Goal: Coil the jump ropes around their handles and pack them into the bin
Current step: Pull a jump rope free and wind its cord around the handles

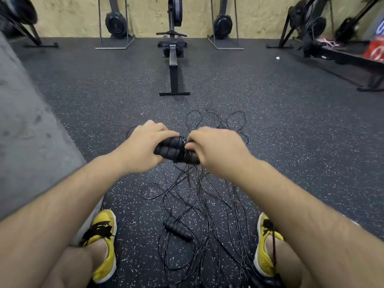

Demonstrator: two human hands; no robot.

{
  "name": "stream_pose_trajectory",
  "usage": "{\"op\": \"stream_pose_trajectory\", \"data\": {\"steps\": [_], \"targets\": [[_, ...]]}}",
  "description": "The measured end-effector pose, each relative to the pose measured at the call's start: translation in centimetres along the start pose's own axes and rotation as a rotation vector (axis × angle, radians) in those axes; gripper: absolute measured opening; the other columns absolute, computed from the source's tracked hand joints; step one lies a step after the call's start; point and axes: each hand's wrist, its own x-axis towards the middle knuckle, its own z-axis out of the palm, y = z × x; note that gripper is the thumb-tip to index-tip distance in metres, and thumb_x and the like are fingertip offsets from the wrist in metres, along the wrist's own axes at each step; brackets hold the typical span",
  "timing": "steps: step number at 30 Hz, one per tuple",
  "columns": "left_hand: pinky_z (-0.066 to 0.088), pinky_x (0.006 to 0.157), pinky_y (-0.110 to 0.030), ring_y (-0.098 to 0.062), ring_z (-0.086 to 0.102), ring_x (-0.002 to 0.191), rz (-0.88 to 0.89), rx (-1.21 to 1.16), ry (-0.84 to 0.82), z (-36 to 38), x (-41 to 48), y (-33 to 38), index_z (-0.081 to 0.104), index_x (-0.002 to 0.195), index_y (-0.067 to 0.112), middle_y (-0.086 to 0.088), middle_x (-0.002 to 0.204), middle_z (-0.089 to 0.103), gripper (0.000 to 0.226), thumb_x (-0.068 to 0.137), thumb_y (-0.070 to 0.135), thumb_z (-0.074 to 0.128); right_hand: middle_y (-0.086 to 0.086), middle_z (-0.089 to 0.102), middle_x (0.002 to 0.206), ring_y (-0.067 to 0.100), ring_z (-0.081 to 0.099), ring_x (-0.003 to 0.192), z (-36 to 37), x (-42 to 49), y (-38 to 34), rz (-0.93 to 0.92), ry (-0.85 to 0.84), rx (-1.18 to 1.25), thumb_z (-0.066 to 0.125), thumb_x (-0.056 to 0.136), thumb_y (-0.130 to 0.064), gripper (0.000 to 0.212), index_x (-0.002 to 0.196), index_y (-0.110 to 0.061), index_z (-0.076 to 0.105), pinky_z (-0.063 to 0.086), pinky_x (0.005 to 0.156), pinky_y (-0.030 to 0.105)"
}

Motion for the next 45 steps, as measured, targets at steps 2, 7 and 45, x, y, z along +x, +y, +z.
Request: {"op": "stream_pose_trajectory", "data": {"steps": [2,7,45], "targets": [[0.038,0.092,-0.042,-0.018,0.043,0.105,0.06,-0.114,-0.09,-0.4,-0.5,1.0,0.057,0.135,0.029,0.011,0.115,0.056,0.075,0.068,0.023,0.09,-0.009,0.062,0.104,0.021,0.063,0.095,-0.3,0.8,2.0,-0.044,0.031,-0.028,0.042,0.101,-0.049,0.028,0.106,-0.03,0.062,0.044,0.069,0.032],[0.04,0.105,-0.029,-0.004,0.049,0.119,0.005,-0.528,-0.174,-3.1,-1.8,3.4,0.052,0.128,0.047,0.028,0.113,0.05,0.075,0.067,0.03,0.092,-0.012,0.066,0.085,0.013,0.061,0.085,0.7,1.9,5.7,0.065,-0.045,0.357,0.052,0.097,-0.043,0.018,0.097,-0.031,0.065,0.049,0.076,0.032],[0.046,0.102,-0.044,-0.02,0.051,0.116,-0.157,-0.547,0.116,-1.8,-1.1,4.2,0.036,0.123,0.034,-0.002,0.123,0.048,0.067,0.074,0.024,0.081,-0.009,0.058,0.08,0.009,0.051,0.066,4.4,-0.3,0.6,0.216,-0.365,0.81,0.04,0.107,-0.029,0.027,0.088,-0.026,0.058,0.039,0.055,0.02]]}}
